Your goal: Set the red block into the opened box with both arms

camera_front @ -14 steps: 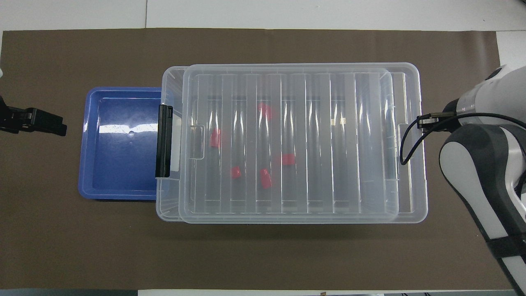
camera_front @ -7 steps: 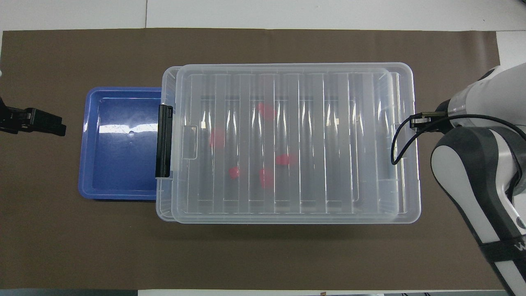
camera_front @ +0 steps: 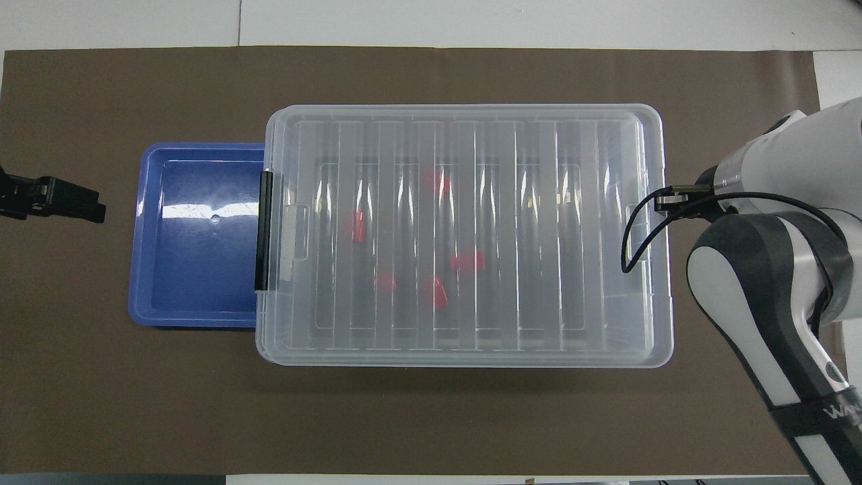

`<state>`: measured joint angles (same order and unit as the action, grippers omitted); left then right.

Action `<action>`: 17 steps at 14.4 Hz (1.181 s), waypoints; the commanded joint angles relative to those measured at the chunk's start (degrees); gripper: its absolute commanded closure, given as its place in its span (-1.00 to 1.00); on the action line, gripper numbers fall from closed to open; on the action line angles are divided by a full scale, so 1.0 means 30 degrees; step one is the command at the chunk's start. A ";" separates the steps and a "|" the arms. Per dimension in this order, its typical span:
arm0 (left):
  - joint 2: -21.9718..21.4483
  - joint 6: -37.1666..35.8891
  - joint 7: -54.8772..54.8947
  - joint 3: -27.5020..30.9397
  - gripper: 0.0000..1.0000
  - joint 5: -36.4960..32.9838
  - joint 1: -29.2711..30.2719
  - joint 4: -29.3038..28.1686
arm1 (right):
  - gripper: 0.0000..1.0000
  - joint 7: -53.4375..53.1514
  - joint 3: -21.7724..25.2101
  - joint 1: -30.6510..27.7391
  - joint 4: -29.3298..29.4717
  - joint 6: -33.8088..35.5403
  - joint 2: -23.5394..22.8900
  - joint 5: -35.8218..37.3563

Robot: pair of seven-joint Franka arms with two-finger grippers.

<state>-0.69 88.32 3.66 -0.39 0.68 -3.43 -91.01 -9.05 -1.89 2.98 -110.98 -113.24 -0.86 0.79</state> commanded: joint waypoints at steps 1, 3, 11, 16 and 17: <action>-0.0297 -0.0055 0.0099 0.0042 -1.00 0.0067 0.0058 -0.0161 | 1.00 -0.0411 -0.0191 -0.0084 -0.0420 -0.0253 0.0316 -0.0088; -0.0297 -0.0085 0.0099 0.0042 -1.00 0.0067 0.0058 -0.0161 | 1.00 -0.0236 -0.0162 -0.0084 -0.0041 0.0213 0.0228 -0.0088; -0.0297 -0.0055 0.0099 0.0042 -1.00 0.0067 0.0058 -0.0161 | 1.00 0.2782 0.2181 -0.0230 0.6519 0.8558 0.0140 -0.0147; -0.0297 -0.0084 0.0099 0.0042 -1.00 0.0067 0.0058 -0.0161 | -1.00 0.2754 0.2853 -0.0289 0.6495 0.9475 0.0374 -0.0058; -0.0297 -0.0056 0.0070 0.0042 -1.00 0.0067 0.0058 -0.0161 | -1.00 0.2608 0.2856 -0.0289 0.6495 0.9387 0.0375 -0.0058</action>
<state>-0.76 88.32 3.66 -0.39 0.68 -3.42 -91.01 -1.61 6.18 2.56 -91.84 -85.25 0.52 0.78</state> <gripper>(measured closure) 0.000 0.489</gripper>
